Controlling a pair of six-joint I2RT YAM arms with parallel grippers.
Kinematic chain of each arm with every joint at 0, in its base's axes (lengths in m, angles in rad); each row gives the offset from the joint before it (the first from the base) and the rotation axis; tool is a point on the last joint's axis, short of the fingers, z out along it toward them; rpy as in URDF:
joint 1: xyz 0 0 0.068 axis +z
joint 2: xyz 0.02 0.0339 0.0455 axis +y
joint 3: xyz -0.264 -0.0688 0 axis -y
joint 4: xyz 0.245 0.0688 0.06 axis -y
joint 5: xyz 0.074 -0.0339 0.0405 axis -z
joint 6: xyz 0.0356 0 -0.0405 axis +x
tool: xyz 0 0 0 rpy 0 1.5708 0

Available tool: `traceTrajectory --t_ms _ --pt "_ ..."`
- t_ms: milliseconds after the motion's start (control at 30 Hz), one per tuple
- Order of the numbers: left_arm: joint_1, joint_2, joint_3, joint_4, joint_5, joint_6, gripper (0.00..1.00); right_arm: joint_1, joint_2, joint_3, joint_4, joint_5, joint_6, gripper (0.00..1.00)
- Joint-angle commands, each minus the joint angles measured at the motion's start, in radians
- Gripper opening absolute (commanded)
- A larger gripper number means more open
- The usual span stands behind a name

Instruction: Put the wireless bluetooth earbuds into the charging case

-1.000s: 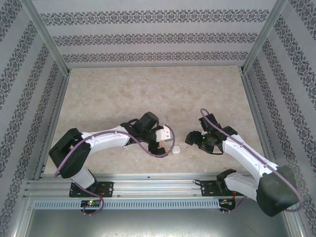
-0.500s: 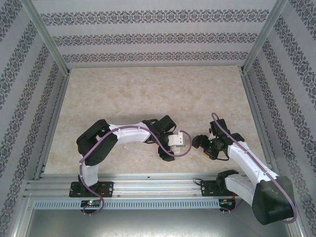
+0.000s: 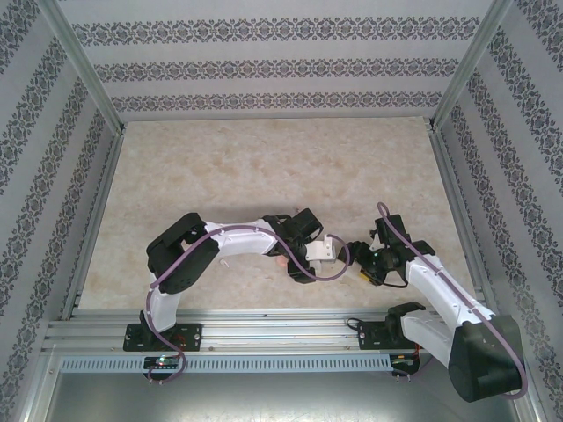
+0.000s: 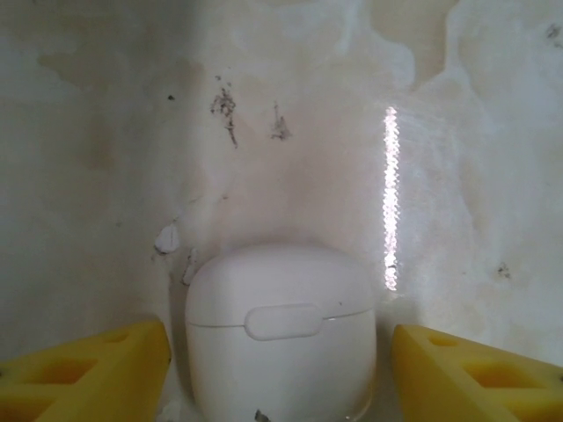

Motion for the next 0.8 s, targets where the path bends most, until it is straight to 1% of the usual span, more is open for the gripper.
traceTrajectory --t_ms 0,167,400,533,633,667,767 --pt "-0.011 0.032 -0.014 0.028 -0.029 -0.016 0.62 -0.014 0.015 -0.021 0.045 -0.059 0.006 0.76" --pt "-0.011 0.01 -0.061 0.102 -0.011 -0.044 0.49 -0.02 0.039 -0.032 0.092 -0.104 0.013 0.75" --pt "-0.008 -0.045 -0.127 0.17 -0.006 -0.066 0.44 -0.025 0.017 -0.049 0.173 -0.203 0.032 0.75" --pt "0.005 -0.114 -0.175 0.217 -0.008 -0.097 0.43 -0.025 -0.022 -0.035 0.205 -0.248 0.054 0.74" --pt "0.036 -0.179 -0.216 0.261 -0.004 -0.137 0.43 -0.021 -0.067 -0.003 0.227 -0.284 0.07 0.73" --pt "0.053 -0.212 -0.234 0.28 0.014 -0.16 0.43 -0.015 -0.077 0.013 0.229 -0.298 0.068 0.73" --pt "0.143 -0.301 -0.299 0.355 0.094 -0.237 0.43 0.008 -0.088 0.073 0.207 -0.325 0.045 0.73"
